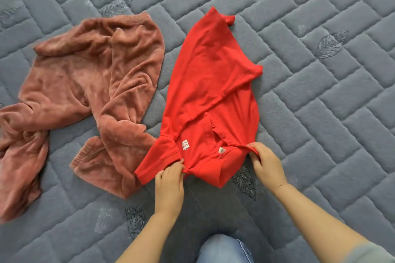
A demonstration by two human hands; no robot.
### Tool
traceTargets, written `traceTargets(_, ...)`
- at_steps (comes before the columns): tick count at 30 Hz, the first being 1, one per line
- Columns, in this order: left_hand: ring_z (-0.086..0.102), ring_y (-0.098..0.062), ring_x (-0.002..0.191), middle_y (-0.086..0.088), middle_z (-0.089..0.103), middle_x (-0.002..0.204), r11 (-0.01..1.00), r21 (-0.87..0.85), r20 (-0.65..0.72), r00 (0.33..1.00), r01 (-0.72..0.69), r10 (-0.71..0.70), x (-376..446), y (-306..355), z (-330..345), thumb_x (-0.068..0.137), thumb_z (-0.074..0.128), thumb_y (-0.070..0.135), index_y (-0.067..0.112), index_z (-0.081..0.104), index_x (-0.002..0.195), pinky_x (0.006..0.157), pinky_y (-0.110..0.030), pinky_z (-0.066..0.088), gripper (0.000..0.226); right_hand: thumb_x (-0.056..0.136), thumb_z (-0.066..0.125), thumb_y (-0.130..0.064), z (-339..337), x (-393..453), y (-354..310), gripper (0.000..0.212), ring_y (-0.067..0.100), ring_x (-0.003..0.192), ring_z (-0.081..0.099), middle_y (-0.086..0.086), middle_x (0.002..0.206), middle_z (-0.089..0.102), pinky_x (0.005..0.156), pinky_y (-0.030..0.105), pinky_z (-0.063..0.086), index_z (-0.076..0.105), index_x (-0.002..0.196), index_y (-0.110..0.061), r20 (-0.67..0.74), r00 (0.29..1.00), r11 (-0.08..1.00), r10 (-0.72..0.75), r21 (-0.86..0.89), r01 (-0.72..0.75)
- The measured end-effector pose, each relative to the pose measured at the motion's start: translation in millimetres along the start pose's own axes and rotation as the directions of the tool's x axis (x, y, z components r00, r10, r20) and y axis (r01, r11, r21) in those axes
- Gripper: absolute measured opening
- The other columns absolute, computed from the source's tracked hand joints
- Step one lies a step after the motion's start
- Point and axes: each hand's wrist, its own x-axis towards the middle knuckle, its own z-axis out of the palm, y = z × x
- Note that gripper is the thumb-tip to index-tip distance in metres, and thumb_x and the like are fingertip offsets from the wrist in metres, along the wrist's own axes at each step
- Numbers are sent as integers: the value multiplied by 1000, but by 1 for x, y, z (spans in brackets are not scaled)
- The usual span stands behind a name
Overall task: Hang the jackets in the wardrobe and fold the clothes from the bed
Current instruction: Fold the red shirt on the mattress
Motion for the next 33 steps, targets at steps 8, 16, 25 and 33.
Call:
traceTargets(8, 57, -32, 70, -6, 60, 69, 923, -367, -19, 991, 117, -133, -58, 2, -57, 101, 44, 8, 14, 56, 93, 65, -38, 41, 15, 86, 74, -29, -21, -84, -54, 15, 17, 82, 62, -6, 82, 67, 78, 33, 48, 66, 97, -22, -1, 962, 907, 273, 335, -257)
traceTargets(16, 64, -12, 72, 8, 68, 70, 953, -291, 283, 959, 80, 6, -159, 4, -150, 79, 77, 42, 24, 64, 81, 68, -28, 46, 22, 71, 69, 6, -80, -205, -117, 32, 32, 100, 62, 10, 102, 70, 84, 37, 44, 70, 100, -7, -135, 977, 986, 164, 65, -156)
traceTargets(25, 55, 0, 71, 5, 71, 76, 898, -352, 290, 882, -264, 373, -210, 133, -195, 90, 63, 31, 24, 72, 88, 74, -41, 51, 13, 78, 55, 13, -185, -287, -131, 26, 37, 84, 62, 11, 89, 64, 78, 53, 50, 65, 93, -5, -593, 670, 852, 446, 510, -116)
traceTargets(33, 56, -13, 90, -3, 67, 97, 788, -598, 426, 772, -150, 471, -259, 297, -160, 95, 55, 3, 0, 69, 106, 88, -35, 48, 18, 80, 48, 15, -296, -324, -71, 40, 6, 80, 54, 2, 88, 62, 81, 29, 44, 61, 92, -21, -685, 323, 656, 653, 725, 212)
